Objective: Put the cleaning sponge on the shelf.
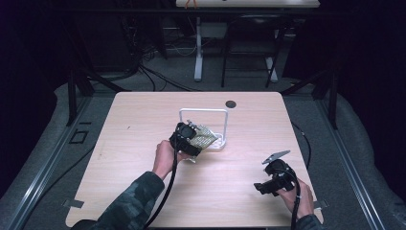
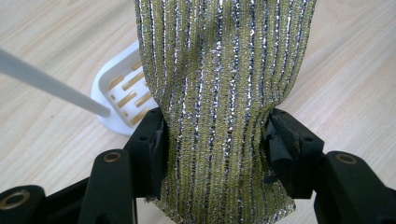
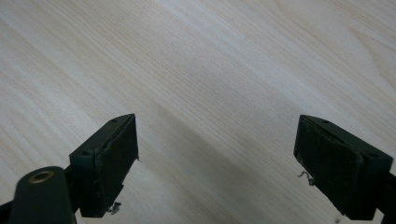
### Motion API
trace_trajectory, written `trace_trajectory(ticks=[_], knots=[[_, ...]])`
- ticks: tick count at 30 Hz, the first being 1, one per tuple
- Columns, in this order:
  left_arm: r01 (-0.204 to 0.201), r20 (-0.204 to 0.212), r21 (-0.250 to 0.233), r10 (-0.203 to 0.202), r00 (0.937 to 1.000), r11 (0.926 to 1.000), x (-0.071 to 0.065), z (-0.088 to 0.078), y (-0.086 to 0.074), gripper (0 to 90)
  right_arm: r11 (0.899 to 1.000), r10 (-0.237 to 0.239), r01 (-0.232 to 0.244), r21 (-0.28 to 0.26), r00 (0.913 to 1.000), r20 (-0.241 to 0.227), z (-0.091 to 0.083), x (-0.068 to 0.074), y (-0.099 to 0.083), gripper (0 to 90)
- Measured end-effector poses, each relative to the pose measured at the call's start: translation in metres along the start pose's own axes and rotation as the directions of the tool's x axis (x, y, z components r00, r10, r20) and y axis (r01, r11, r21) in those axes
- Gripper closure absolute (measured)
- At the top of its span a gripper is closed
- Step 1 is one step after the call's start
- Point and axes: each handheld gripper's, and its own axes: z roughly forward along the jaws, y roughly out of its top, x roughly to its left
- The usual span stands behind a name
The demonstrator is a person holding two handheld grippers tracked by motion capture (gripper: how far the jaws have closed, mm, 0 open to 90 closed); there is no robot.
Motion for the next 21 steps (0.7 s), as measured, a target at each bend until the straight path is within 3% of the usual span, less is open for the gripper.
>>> trace_trajectory(ticks=[21], knots=[[0.036,-0.051,-0.014,-0.036,0.9981,0.9993,0.003,0.022,0.018,43.7,1.0,0.008,-0.008,-0.004,0.9999,-0.011,0.001,0.0,0.0,13.1]])
